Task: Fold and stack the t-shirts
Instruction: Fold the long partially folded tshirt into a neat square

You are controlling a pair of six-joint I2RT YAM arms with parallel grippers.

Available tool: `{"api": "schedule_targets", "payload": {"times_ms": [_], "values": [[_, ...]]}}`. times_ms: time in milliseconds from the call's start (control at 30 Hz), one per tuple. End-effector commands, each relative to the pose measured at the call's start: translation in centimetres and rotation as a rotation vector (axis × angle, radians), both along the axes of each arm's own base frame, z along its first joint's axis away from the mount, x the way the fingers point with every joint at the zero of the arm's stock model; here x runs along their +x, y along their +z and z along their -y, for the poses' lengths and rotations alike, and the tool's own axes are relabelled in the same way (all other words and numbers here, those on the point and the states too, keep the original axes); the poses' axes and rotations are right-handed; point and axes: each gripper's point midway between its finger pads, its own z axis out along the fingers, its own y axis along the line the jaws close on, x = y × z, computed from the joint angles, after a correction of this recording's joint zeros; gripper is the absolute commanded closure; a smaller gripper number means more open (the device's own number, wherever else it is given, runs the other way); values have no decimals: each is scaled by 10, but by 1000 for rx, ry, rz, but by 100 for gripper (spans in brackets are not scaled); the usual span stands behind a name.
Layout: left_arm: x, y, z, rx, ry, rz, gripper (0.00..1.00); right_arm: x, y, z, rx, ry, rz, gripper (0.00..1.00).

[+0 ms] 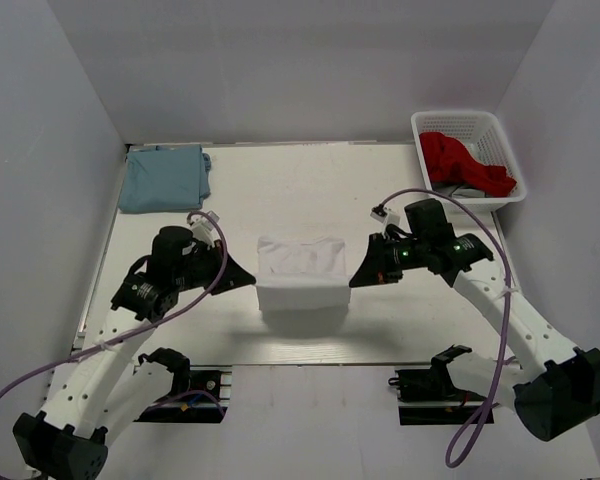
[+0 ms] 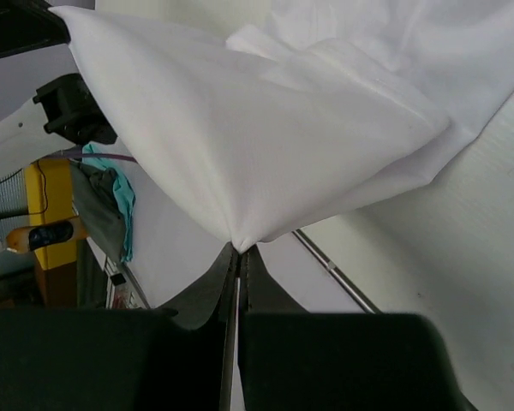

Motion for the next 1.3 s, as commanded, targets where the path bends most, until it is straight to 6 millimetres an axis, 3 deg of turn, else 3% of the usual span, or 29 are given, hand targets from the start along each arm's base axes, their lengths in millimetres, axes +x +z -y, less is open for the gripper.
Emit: {"api": "schedule_targets", "payload": {"times_ms": [0, 67, 233, 267, 400, 433, 500, 733, 767, 867, 900, 1000, 1033, 1167, 1200, 1267], "values": [[34, 21, -13, 46, 116, 85, 100, 32, 6, -4, -16, -53, 65, 100], [48, 26, -17, 75, 165, 101, 100, 43, 12, -9, 11, -61, 93, 100], [80, 19, -25, 125, 280, 88, 100, 76, 14, -16, 3, -106, 136, 100], [88, 10, -28, 156, 307, 73, 100, 82, 15, -16, 2, -119, 142, 100], [117, 9, -34, 190, 390, 93, 100, 112, 20, -17, -4, -168, 200, 100], [123, 10, -34, 195, 402, 100, 100, 117, 9, -16, -26, -173, 176, 100], [136, 12, -31, 189, 412, 119, 100, 128, 7, -13, -28, -201, 179, 100], [183, -13, -27, 253, 456, 74, 100, 167, -25, -12, -42, -269, 134, 100], [192, -23, -29, 271, 469, 56, 100, 177, -32, -10, -54, -284, 118, 100], [210, -28, -32, 294, 488, 57, 100, 196, -30, -9, -46, -311, 145, 100], [219, -36, -31, 303, 496, 55, 100, 206, -39, -7, -63, -326, 130, 100], [234, -40, -21, 286, 471, 65, 100, 212, -60, -6, -74, -314, 69, 100], [239, -55, -20, 294, 452, 46, 100, 217, -67, -4, -78, -317, 53, 100], [260, -72, -16, 313, 447, 3, 100, 225, -84, -9, -41, -307, -9, 100], [262, -77, -15, 322, 445, -12, 100, 226, -98, -8, -52, -311, -47, 100], [264, -83, -13, 334, 429, -31, 100, 231, -95, -11, -23, -307, -54, 100]]}}
